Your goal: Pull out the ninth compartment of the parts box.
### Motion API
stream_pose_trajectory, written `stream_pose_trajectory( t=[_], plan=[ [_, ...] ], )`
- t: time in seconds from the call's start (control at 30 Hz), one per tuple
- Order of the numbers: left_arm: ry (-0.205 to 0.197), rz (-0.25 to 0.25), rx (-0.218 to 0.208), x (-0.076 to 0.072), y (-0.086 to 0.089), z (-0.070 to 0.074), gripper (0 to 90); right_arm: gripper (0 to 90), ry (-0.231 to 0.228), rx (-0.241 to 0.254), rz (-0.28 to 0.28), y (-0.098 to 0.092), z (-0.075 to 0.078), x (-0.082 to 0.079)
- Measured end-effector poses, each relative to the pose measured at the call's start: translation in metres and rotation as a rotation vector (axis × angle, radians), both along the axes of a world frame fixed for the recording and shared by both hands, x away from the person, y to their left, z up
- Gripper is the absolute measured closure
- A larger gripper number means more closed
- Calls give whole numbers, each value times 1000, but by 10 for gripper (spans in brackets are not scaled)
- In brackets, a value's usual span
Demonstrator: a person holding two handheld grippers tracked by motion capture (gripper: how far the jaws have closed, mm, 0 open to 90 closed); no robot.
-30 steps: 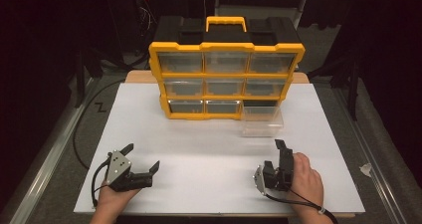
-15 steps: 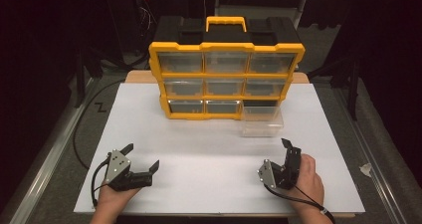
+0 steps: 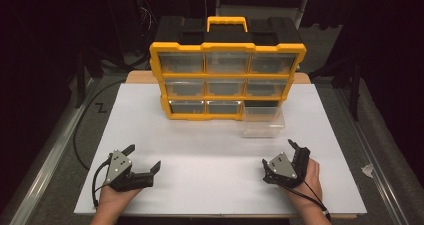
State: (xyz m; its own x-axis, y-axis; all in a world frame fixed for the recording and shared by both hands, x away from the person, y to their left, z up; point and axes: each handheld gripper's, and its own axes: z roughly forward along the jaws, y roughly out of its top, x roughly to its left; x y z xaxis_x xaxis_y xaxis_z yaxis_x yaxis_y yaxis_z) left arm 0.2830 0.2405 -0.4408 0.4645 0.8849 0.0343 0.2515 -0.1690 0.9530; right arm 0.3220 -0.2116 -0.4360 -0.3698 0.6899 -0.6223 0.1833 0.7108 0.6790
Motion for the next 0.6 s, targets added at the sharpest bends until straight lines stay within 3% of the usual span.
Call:
stream_pose_trajectory(
  t=[0.33, 0.5, 0.6],
  plan=[
    [-6, 5, -9, -1, 1, 2, 2, 14, 87, 336, -38, -15, 7, 2],
    [-2, 10, -23, 0, 2, 3, 2, 11, 116, 547, -20, -24, 11, -2],
    [7, 12, -42, 0, 3, 3, 2, 10, 134, 625, 0, -28, 10, -3]
  ],
)
